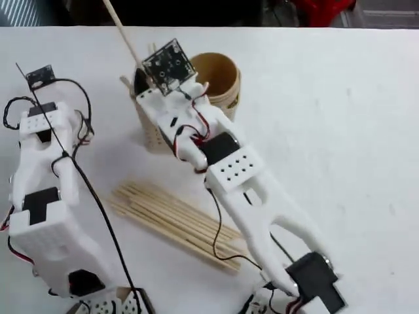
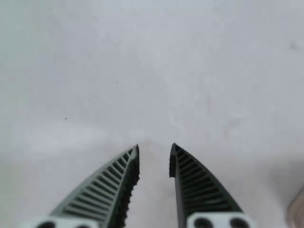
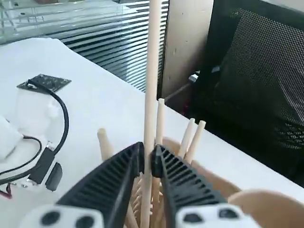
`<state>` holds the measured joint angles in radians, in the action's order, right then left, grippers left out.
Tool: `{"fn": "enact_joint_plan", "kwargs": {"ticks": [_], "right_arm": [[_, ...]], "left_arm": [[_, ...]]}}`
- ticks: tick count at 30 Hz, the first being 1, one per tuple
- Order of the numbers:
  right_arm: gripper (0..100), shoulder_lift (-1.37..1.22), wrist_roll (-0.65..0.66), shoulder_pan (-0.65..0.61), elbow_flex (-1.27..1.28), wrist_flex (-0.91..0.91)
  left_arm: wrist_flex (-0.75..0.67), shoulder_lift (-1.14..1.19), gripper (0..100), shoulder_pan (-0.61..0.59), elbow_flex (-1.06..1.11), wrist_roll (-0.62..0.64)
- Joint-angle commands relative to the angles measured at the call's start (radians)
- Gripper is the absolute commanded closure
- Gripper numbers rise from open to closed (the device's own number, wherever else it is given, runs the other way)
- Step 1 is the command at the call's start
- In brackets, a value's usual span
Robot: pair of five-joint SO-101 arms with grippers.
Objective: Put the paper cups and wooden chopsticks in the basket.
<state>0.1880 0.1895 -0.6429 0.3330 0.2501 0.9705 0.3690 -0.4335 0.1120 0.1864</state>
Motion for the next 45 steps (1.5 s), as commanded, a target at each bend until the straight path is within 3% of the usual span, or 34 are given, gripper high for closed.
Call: {"fn": "enact_joint_plan", "kwargs": {"ticks": [1,9,17,24,30,33,38,45], "right_arm": [[96.5,0.090,0.002,0.013,-0.006,0.071],[72.4,0.209,-0.005,0.010,0.003,0.320],[76.7,0.357,0.012,0.012,0.002,0.697],[76.5,0.433,0.195,-0.047,0.086,0.997],[77.5,0.432,0.338,-0.059,0.345,0.865],[81.7,0.433,0.334,-0.038,0.385,0.811],[81.3,0.432,0.252,0.054,0.247,0.791],[80.3,0.351,0.242,0.059,0.011,0.794]], "left_arm": [[-0.014,-0.007,88,0.005,-0.005,-0.011],[-0.014,-0.007,88,0.007,-0.005,-0.011],[-0.014,-0.007,88,0.008,-0.005,-0.011],[-0.015,-0.007,88,0.010,-0.005,-0.011],[-0.015,-0.007,88,0.010,-0.005,-0.011],[-0.015,-0.007,88,0.010,-0.005,-0.011],[-0.015,-0.007,88,0.010,-0.005,-0.011],[-0.015,-0.007,88,0.010,-0.005,-0.011]]}}
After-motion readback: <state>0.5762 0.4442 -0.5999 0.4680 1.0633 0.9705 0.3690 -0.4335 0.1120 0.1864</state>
